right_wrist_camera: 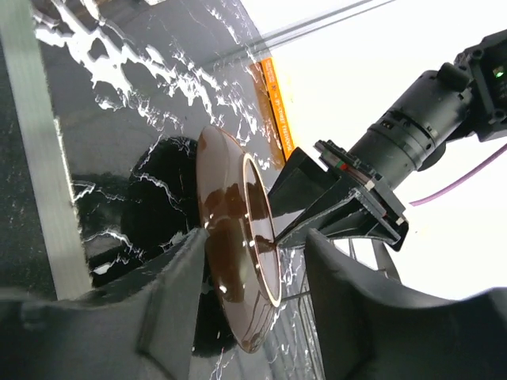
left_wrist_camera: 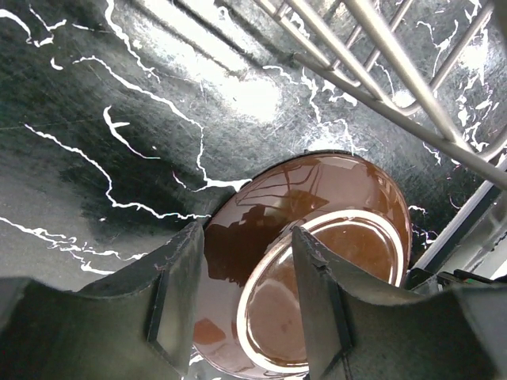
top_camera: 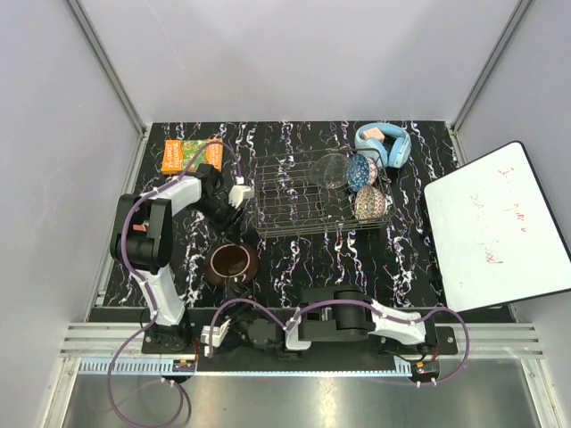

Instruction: Load the mixed dishes into the dish rack

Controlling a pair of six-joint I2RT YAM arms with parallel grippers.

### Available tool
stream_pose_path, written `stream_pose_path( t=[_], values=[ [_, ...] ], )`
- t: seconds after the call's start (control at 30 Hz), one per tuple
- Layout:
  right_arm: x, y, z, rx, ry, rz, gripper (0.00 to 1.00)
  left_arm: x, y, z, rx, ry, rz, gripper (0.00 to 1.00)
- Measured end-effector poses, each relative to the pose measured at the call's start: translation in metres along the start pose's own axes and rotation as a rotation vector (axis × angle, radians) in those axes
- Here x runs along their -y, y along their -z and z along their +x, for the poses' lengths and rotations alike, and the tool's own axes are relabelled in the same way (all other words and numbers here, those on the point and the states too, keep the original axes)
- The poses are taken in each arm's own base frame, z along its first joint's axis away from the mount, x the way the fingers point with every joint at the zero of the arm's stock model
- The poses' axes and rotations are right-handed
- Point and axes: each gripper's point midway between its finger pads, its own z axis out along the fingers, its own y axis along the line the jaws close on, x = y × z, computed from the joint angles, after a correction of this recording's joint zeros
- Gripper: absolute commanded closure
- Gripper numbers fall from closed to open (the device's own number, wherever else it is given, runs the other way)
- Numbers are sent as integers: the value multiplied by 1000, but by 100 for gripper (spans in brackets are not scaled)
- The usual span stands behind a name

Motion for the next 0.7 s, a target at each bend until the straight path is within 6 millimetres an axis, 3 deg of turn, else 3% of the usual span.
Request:
stream_pose_path(
  t=[0.03,0.1,0.17,0.37,0.43,0.5,0.6,0.7],
  values=[
    [0,0,0,-2,9,-2,56,0,0,0,1,-2,2,52],
    [-4,1,3,-6,31,-13,85,0,-1,-2,10,-8,5,52],
    [-13,3,9,-18,72,-40,100,0,-2,-6,24,-18,8,52],
    [-16,5,13,-25,107,-50,100,-1,-3,-8,29,-27,7,52],
    [-16,5,13,-25,109,-50,84,-1,-3,-8,29,-27,8,53],
    [-16,5,13,-27,118,-50,58,-1,-3,-8,29,-28,8,53],
    [-7,5,15,-53,144,-20,52,-1,-3,-9,32,-29,9,53],
    [4,1,33,-136,164,13,49,7,-3,-1,9,-4,38,53]
  ],
)
